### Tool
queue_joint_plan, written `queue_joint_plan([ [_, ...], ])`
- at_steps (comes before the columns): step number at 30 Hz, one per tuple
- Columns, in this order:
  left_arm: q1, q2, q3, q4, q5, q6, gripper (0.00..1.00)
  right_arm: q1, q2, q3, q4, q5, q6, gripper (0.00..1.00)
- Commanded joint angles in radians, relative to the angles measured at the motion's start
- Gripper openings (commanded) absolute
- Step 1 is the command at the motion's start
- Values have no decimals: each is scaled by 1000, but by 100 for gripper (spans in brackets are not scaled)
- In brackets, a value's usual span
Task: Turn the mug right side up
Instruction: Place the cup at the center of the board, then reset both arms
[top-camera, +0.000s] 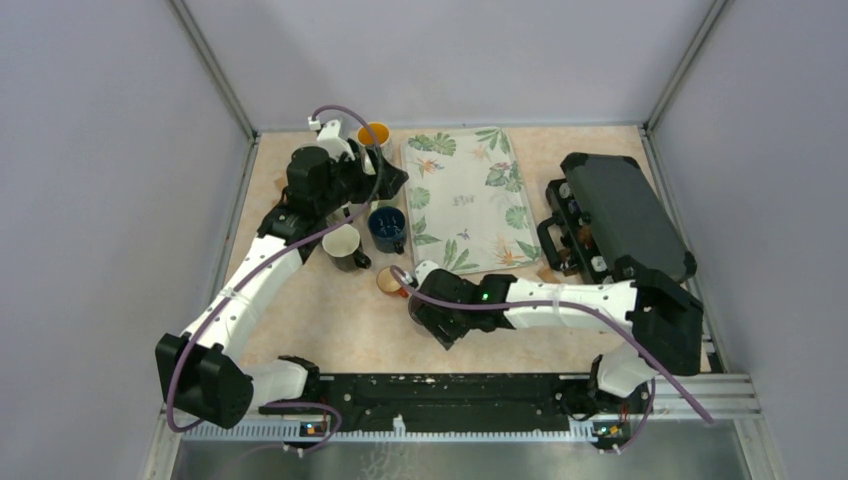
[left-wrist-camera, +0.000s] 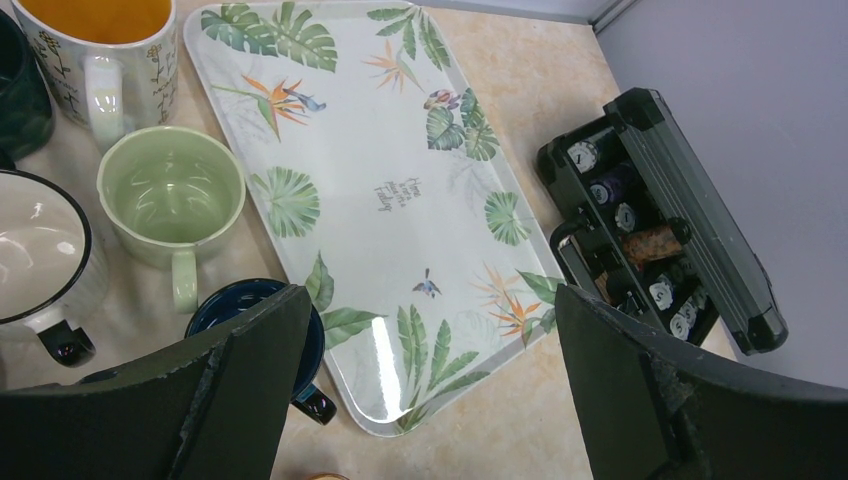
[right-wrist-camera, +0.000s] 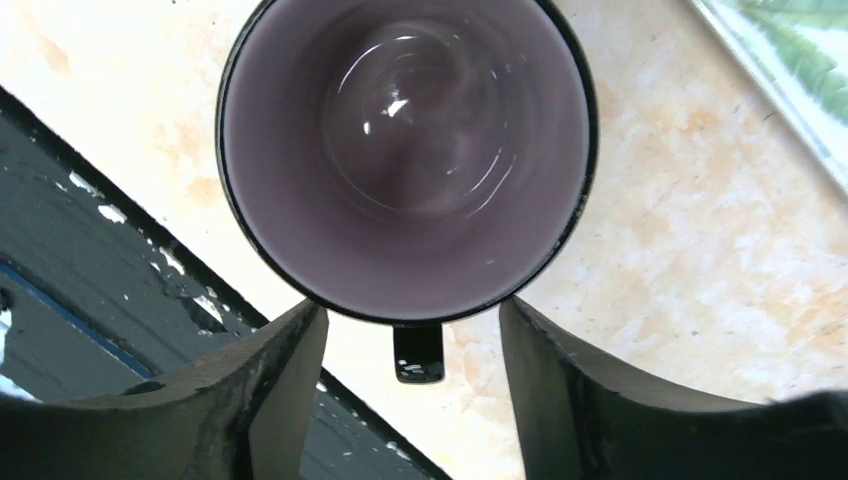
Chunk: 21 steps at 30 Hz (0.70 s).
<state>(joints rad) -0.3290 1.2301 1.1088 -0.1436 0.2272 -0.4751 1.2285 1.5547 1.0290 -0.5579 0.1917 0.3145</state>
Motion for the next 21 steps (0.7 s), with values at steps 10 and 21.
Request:
queue_joint_plan([
  [10, 4, -53, 6, 26, 15, 67, 99, -69, -225, 95, 20, 48, -9, 99],
  [21, 2, -84, -25, 24, 64, 140, 99, -318, -339, 88, 305, 1, 89, 99],
])
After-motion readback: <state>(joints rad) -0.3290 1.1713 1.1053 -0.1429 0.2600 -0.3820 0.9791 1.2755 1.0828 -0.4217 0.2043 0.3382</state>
